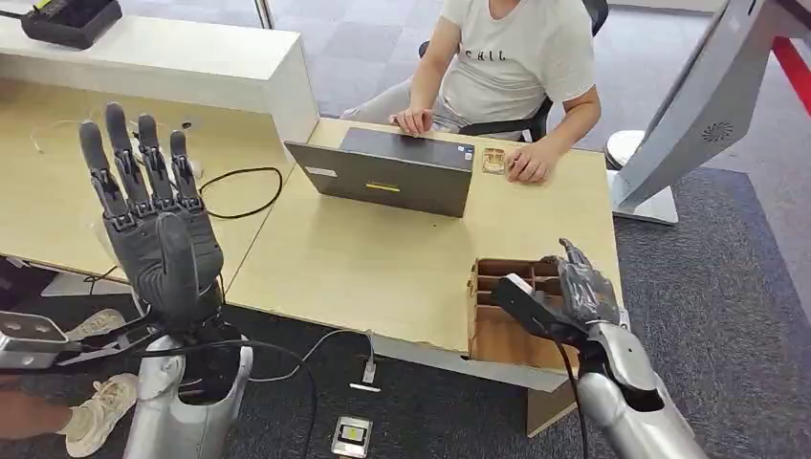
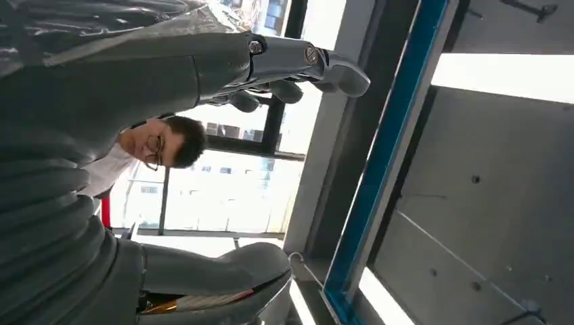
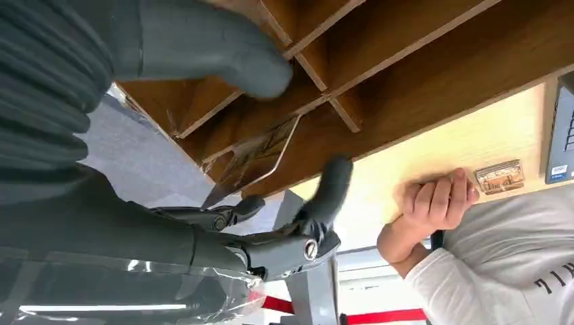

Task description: Pass the card to the sensor for recognition and then transmit it.

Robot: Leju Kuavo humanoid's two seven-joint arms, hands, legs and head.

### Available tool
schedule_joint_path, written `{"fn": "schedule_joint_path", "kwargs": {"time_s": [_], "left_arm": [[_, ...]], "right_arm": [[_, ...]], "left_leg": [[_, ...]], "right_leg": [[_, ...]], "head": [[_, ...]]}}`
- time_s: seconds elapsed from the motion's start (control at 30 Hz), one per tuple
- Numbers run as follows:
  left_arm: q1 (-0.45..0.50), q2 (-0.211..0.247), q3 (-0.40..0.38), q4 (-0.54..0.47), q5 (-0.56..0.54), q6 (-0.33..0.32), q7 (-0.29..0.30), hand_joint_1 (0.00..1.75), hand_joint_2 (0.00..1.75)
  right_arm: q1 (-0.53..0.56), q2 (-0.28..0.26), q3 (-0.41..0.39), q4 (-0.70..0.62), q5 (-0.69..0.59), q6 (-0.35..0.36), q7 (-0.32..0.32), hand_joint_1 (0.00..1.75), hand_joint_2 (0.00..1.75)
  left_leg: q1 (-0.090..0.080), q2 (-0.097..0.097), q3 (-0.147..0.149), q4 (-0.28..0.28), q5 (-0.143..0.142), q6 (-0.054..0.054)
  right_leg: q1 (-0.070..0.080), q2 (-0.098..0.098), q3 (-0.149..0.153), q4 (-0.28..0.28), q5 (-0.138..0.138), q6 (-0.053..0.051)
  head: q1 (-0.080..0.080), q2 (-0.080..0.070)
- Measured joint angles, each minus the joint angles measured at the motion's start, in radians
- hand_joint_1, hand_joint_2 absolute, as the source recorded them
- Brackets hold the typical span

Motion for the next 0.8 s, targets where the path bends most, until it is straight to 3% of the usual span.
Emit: {"fn": "schedule_joint_path", "kwargs": {"time_s": [0.03,0.8], "left_arm": [[0.000,0.001,0.000,0.000,0.000,0.001,0.000,0.00,1.75],[0.010,0.016,-0.016,-0.008,0.008,0.000,0.000,0.00,1.75]], "right_arm": [[0.000,-0.001,0.000,-0.001,0.000,-0.001,0.002,1.75,1.75],[0.003,-0.029,-0.004,-0.005,0.014,-0.005,0.027,1.75,1.75]], "left_leg": [[0.000,0.000,0.000,0.000,0.000,0.000],[0.000,0.000,0.000,0.000,0.000,0.000]], "right_leg": [[0.000,0.000,0.000,0.000,0.000,0.000],[0.000,0.000,0.000,0.000,0.000,0.000]], "head": [[0.000,0.000],[0.000,0.000]]}}
